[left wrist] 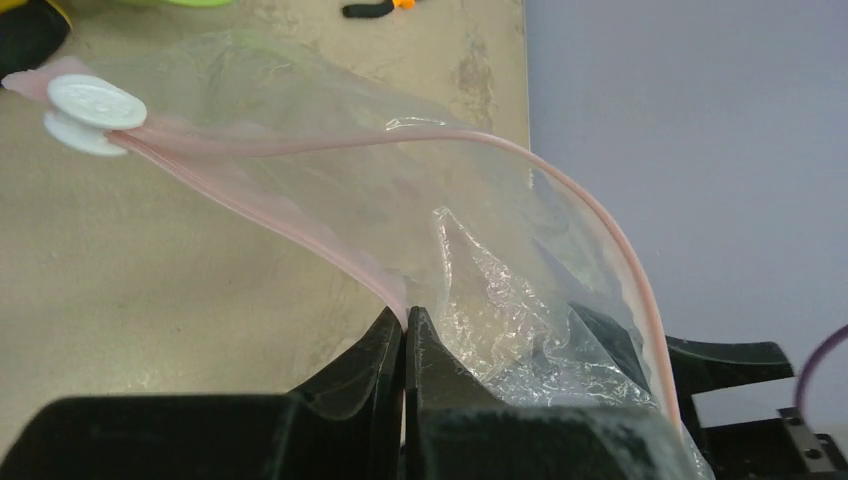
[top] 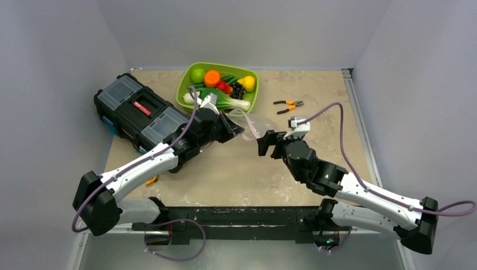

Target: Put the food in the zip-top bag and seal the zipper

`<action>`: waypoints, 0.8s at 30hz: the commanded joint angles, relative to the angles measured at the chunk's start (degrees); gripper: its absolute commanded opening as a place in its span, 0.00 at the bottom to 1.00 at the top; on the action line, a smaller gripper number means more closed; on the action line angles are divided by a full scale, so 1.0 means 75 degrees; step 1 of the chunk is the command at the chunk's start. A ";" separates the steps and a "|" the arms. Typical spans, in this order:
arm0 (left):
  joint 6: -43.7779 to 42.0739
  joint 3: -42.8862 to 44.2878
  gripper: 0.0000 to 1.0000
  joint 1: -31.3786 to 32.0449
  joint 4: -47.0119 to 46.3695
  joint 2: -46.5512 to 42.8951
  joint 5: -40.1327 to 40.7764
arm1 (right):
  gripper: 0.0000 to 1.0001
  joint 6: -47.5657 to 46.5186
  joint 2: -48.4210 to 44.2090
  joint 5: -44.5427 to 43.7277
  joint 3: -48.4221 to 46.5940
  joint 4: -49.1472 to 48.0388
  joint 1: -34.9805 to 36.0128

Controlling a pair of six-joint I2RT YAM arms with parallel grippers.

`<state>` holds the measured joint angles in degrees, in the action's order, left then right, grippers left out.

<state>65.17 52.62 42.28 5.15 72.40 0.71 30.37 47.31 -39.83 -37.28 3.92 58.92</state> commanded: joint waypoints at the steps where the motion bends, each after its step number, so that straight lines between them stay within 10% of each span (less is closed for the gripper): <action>1: -0.1808 0.0551 0.00 0.0071 0.0863 -0.0034 0.0669 | 0.90 0.0015 0.0308 0.0624 -0.1377 0.2947 0.0009; 10: -0.3419 0.2565 0.00 0.0104 0.2256 0.1221 0.0119 | 0.90 -0.1269 -0.0978 0.2968 -0.1676 0.3187 0.0008; 24: -0.1653 0.4904 0.00 0.0094 0.4193 0.2166 -0.2039 | 0.90 0.0312 0.2458 0.0406 -0.6239 0.5977 0.0006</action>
<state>48.03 84.18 42.87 32.10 87.18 -8.86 28.18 63.92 -29.95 -78.78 41.74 58.92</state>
